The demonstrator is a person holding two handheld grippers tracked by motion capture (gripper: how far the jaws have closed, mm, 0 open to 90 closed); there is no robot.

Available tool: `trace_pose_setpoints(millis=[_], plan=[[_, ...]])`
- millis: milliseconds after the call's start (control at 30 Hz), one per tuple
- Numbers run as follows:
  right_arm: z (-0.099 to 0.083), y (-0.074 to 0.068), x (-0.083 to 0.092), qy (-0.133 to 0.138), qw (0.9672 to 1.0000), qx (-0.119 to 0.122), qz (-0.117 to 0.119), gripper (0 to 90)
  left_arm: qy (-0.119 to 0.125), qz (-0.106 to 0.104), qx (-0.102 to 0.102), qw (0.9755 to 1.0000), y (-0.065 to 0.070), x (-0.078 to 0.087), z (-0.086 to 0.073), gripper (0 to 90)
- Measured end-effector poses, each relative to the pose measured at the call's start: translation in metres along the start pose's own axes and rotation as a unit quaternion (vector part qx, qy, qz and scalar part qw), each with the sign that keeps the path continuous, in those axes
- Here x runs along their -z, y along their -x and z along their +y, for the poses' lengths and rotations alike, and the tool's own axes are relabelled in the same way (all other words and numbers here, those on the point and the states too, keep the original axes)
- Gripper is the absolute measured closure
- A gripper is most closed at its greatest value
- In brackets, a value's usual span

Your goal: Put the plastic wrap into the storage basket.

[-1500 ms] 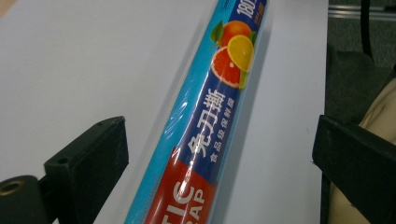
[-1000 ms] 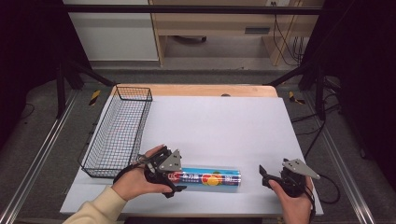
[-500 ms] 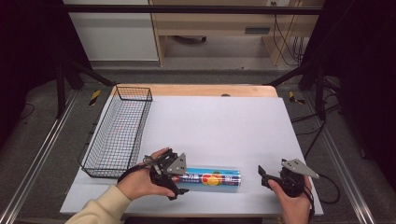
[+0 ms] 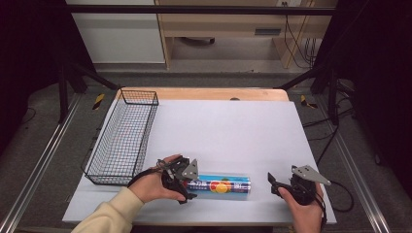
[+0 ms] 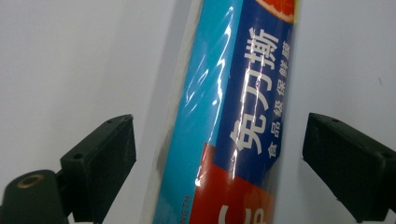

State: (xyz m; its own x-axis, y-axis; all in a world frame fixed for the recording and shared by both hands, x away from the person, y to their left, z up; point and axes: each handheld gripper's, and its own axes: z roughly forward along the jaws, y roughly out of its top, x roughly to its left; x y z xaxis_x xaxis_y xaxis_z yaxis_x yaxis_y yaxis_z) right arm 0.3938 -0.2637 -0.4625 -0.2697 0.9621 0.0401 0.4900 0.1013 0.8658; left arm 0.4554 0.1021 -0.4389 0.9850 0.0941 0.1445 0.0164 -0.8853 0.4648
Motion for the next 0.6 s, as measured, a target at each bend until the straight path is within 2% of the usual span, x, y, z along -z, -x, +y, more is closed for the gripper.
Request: trace_pose_setpoints(millis=[133, 500, 567, 600], plan=[[-0.0001, 0.0001, -0.0001, 0.000, 1.0000, 0.001, 0.000, 9.4, -0.002, -0.005, 0.001, 1.0000, 0.0006, -0.0045, -0.0030, 13.0], [-0.0005, -0.0005, -0.0011, -0.003, 1.0000, 0.004, 0.001, 9.8, -0.013, -0.002, -0.001, 0.9999, -0.0019, -0.0077, -0.0058, 18.4], [-0.0006, -0.0004, -0.0012, -0.003, 1.0000, 0.005, 0.002, 9.8, -0.014, -0.005, -0.003, 0.9999, -0.0016, -0.0083, -0.0055, 20.9], [-0.0006, -0.0006, -0.0014, -0.004, 1.0000, 0.005, 0.002, 9.9, -0.020, -0.004, -0.011, 0.9997, -0.0017, -0.0092, -0.0048, 21.5]])
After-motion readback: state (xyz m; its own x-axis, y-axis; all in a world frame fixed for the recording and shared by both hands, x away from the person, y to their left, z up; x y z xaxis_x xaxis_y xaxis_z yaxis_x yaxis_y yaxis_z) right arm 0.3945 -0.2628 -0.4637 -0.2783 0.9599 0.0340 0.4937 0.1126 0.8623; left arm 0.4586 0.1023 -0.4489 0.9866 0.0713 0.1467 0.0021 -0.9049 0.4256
